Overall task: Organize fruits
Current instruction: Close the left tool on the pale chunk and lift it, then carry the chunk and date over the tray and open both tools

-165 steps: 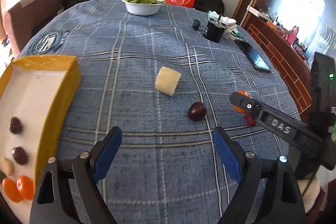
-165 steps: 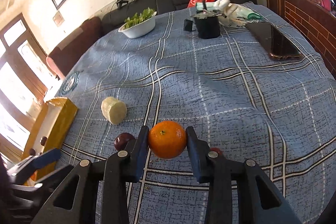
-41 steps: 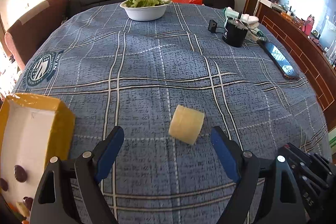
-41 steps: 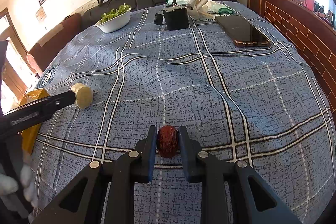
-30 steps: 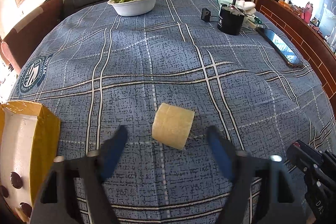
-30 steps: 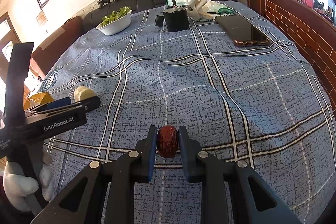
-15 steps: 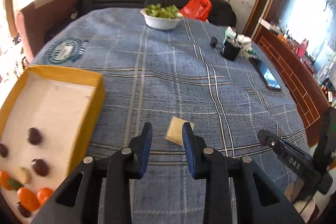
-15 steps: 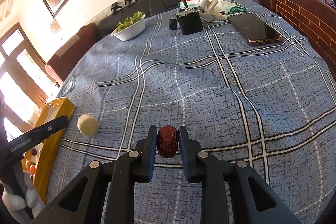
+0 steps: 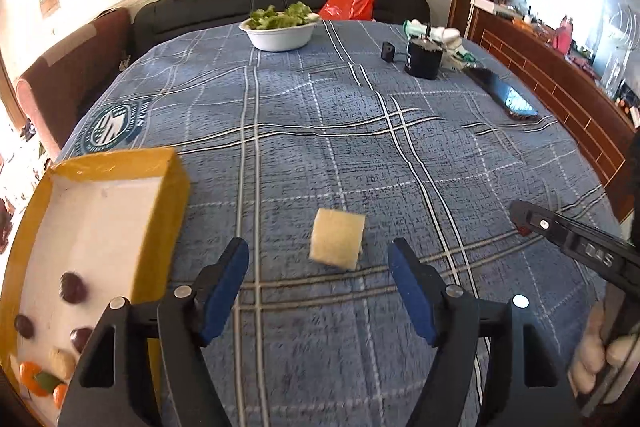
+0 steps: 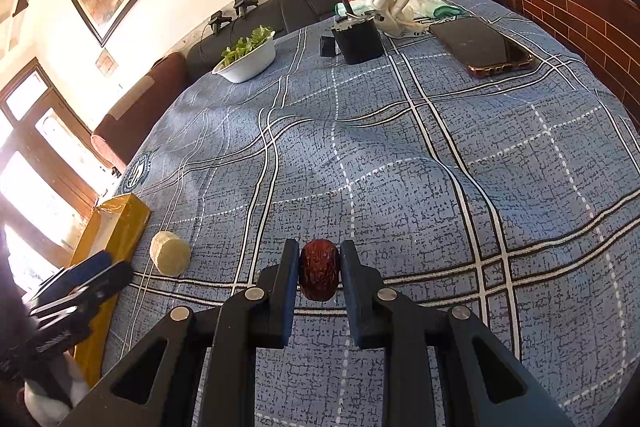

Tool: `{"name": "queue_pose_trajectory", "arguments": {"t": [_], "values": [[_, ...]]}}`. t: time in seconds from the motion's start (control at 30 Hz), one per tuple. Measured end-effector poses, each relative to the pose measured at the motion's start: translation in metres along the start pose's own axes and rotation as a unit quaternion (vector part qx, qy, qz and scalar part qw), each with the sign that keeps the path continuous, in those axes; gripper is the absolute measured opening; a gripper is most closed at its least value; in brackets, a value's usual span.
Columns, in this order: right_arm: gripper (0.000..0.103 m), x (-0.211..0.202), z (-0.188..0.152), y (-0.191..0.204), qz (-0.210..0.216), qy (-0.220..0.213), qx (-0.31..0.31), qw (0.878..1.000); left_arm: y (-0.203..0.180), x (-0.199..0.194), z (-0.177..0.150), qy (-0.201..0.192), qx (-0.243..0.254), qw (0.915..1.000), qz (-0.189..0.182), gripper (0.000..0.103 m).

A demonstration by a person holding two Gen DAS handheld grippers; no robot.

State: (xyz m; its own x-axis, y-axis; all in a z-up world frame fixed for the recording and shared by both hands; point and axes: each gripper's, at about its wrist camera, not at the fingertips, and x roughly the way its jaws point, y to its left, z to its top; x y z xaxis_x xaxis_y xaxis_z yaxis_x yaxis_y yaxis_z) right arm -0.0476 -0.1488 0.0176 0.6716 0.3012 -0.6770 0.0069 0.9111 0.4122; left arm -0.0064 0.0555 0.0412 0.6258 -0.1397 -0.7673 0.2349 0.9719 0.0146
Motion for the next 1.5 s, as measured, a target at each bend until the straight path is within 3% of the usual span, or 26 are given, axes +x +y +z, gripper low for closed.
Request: {"name": "queue_pose_trajectory", "arguments": {"t": [0.23,0.27,0.3,0.47,0.67,0.87,1.07,1.2,1.37,1.5], "values": [[0.022,0.001,0.001,0.002,0.015,0.003,-0.006,1.0,-0.016,0.032,0.005,0.018,0.036,0.9985,0.037,0.069],[0.022,0.001,0.001,0.002,0.016,0.004,-0.006,1.0,-0.016,0.034,0.003,0.022,0.038,0.9984,0.035,0.046],[0.022,0.002,0.002,0.002,0.019,0.006,-0.006,1.0,-0.015,0.036,0.003,0.029,0.034,0.9987,0.024,0.031],[0.022,0.003,0.002,0.0,0.033,0.01,0.002,0.999,0.0,0.014,0.0,0.022,-0.001,0.9998,0.002,0.029],[0.022,0.003,0.002,-0.005,0.08,0.016,0.025,0.996,0.059,-0.058,-0.011,-0.023,-0.096,0.9947,-0.028,0.03],[0.023,-0.002,0.001,0.009,0.115,0.027,0.045,0.992,0.139,-0.111,-0.036,-0.052,-0.172,0.9837,0.006,0.03],[0.023,-0.005,0.0,0.098,0.15,0.05,-0.029,0.987,0.212,-0.109,-0.052,-0.031,-0.215,0.9745,0.055,0.03],[0.023,0.011,-0.006,0.174,0.165,0.076,-0.091,0.979,0.24,-0.093,-0.058,-0.011,-0.231,0.9707,0.063,0.03],[0.024,0.047,-0.027,0.254,0.164,0.11,-0.157,0.968,0.261,-0.071,-0.062,0.008,-0.244,0.9672,0.071,0.03],[0.024,0.075,-0.043,0.294,0.146,0.126,-0.198,0.961,0.265,-0.06,-0.064,0.02,-0.246,0.9665,0.071,0.03]]}}
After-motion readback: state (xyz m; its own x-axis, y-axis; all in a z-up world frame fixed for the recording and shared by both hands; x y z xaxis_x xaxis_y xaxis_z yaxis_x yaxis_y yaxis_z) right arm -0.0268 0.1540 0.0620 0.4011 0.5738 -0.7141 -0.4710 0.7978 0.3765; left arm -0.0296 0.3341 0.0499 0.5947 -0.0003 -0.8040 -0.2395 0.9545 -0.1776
